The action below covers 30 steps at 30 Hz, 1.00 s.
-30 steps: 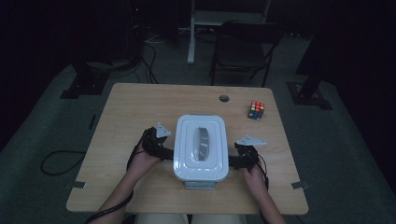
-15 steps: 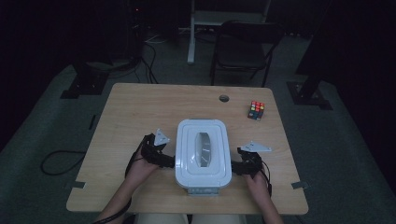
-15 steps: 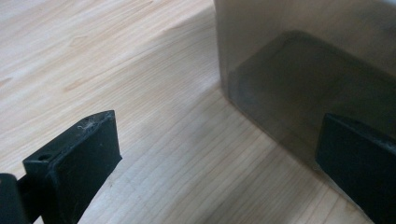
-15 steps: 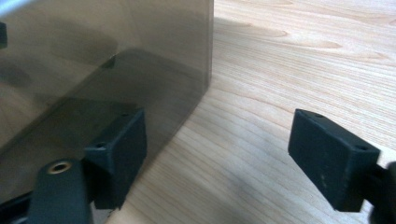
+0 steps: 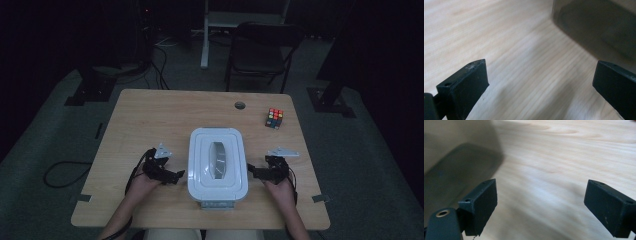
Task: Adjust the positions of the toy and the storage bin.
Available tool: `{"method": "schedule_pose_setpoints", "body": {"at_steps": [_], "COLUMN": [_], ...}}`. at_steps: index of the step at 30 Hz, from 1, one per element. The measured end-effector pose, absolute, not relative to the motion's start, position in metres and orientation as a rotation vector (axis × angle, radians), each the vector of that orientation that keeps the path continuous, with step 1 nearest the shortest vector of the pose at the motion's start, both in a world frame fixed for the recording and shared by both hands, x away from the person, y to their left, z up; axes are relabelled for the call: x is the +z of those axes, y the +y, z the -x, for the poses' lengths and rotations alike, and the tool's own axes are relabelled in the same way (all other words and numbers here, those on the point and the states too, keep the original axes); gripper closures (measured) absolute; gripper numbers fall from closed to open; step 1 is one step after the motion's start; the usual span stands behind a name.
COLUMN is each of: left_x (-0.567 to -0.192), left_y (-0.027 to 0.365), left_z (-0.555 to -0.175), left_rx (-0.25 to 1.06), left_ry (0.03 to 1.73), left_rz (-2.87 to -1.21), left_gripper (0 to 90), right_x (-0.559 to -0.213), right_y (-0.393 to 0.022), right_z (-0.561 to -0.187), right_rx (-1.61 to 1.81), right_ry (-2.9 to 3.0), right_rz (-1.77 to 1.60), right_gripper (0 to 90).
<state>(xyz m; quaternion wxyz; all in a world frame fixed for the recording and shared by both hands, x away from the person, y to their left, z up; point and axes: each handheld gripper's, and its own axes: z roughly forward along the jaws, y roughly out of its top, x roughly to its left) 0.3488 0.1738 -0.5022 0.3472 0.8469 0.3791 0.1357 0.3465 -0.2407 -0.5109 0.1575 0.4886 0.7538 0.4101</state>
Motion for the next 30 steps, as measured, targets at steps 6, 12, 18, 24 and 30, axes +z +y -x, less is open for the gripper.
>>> {"method": "schedule_pose_setpoints", "body": {"at_steps": [6,12,18,24,30], "left_x": [-0.503,-0.501,-0.502,-0.51,-0.515], "left_y": [0.187,0.203,0.221,0.241,0.256], "left_z": [-0.345,-0.342,-0.336,-0.331,-0.319], "left_rx": [0.344,0.357,0.378,0.398,0.402], "left_ry": [0.991,1.025,1.065,1.115,1.165], "left_rz": [-2.213,-2.184,-2.168,-2.177,-2.162], "left_gripper": [0.7,0.7,0.7,0.7,0.7], "right_x": [-0.508,-0.5,-0.487,-0.477,-0.473], "right_y": [-0.255,-0.266,-0.279,-0.292,-0.299], "right_z": [-0.362,-0.379,-0.403,-0.43,-0.458], "right_rx": [1.137,1.122,1.137,1.156,1.101], "right_ry": [2.094,2.033,1.972,1.865,1.798], "right_rz": [-1.451,-1.485,-1.53,-1.596,-1.647], "right_gripper": [11.4,11.5,11.4,11.5,11.5]}}
